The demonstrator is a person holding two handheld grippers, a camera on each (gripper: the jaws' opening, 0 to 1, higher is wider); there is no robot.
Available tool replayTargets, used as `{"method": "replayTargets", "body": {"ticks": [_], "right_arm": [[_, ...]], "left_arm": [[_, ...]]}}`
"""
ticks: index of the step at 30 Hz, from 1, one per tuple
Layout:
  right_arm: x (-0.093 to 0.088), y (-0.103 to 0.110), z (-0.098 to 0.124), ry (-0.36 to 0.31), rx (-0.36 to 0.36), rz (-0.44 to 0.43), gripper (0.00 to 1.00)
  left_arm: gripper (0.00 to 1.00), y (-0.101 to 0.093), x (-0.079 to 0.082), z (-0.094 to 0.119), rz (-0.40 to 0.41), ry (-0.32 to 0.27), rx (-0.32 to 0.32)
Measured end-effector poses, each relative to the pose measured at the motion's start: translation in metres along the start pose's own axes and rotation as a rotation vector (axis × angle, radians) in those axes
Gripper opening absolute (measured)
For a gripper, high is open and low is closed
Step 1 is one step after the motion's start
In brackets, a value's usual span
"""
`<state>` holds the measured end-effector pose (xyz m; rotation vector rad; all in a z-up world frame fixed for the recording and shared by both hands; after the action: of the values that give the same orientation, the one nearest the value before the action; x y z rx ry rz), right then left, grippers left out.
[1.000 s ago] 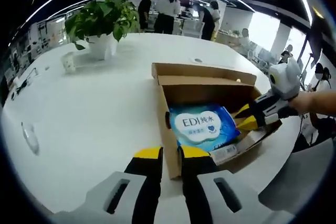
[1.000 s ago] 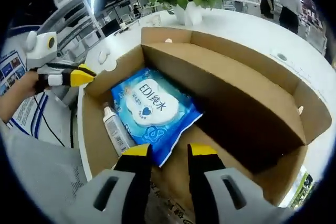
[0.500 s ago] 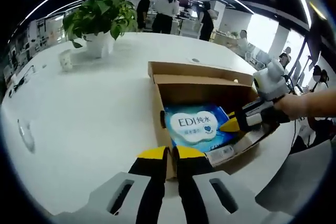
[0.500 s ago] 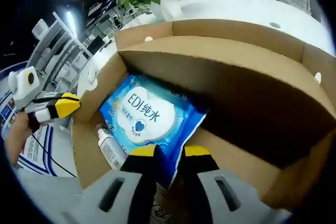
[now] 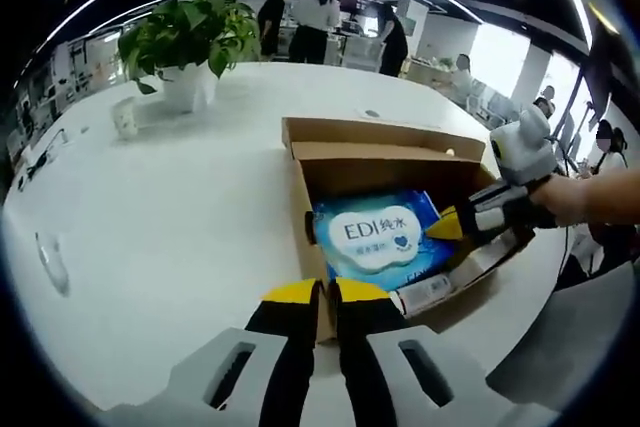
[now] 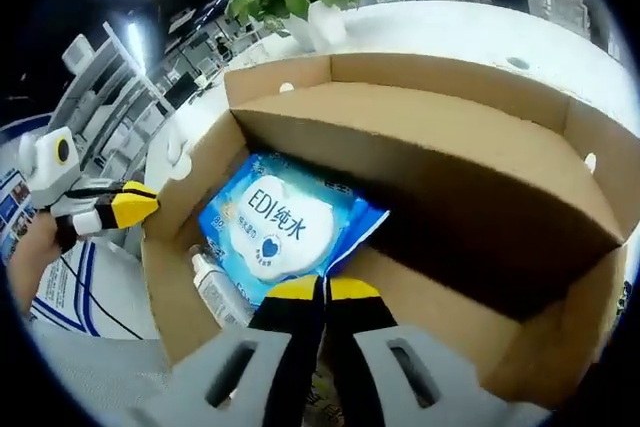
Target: Operate the shoe box by opening the lid, removing the specified soft item, and placing it in the target area until the item is outside and the box remains undamaged.
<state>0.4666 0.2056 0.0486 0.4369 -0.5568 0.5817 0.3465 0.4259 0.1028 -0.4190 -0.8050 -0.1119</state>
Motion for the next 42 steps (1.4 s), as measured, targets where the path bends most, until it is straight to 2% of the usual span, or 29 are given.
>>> {"method": "replayTargets", "body": {"ticks": [7,10,15,18,24,27,29,30,32,35,42], "right_arm": [[0.003,-0.006,0.015,-0.046,-0.036,0.035,0.00],[0.001,-0.008,0.019,-0.060,-0.047,0.045,0.00],[-0.003,-0.013,0.025,-0.069,-0.064,0.037,0.00],[-0.005,-0.017,0.028,-0.072,-0.069,0.037,0.00],[-0.010,-0.028,0.031,-0.071,-0.088,0.035,0.00],[-0.010,-0.030,0.034,-0.074,-0.098,0.053,0.00],[-0.009,-0.030,0.035,-0.081,-0.096,0.053,0.00],[-0.009,-0.031,0.036,-0.090,-0.106,0.079,0.00],[-0.010,-0.031,0.036,-0.089,-0.106,0.088,0.00],[-0.009,-0.032,0.037,-0.094,-0.108,0.086,0.00],[-0.009,-0.032,0.037,-0.098,-0.103,0.089,0.00]], "left_arm": [[0.04,-0.002,0.004,-0.001,-0.035,0.017,0.016],[0.03,-0.003,0.010,0.002,-0.052,0.001,0.028],[0.09,-0.011,0.024,0.001,-0.083,-0.007,0.013],[0.10,-0.019,0.030,-0.007,-0.120,0.002,-0.019],[0.12,-0.035,0.035,-0.036,-0.174,0.084,-0.084],[0.14,-0.038,0.037,-0.052,-0.165,0.116,-0.113],[0.15,-0.039,0.034,-0.063,-0.135,0.174,-0.133],[0.16,-0.039,0.032,-0.067,-0.127,0.189,-0.140],[0.18,-0.036,0.029,-0.074,-0.119,0.234,-0.123],[0.16,-0.030,0.028,-0.081,-0.116,0.263,-0.082],[0.15,-0.027,0.022,-0.098,-0.080,0.354,-0.082]]}}
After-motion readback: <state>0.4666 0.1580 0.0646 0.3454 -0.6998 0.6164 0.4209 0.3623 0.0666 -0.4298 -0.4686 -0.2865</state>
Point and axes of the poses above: the point that each gripper's makers call its tool centre point, and the gripper's own axes: z roughly backward along the fingers, y roughly to its left, x roughly out of its top, the point moved 9 cm from there along z, roughly backward along the fingers, and after that the axes turned 13 degrees about -x, right-handed, at the moved point
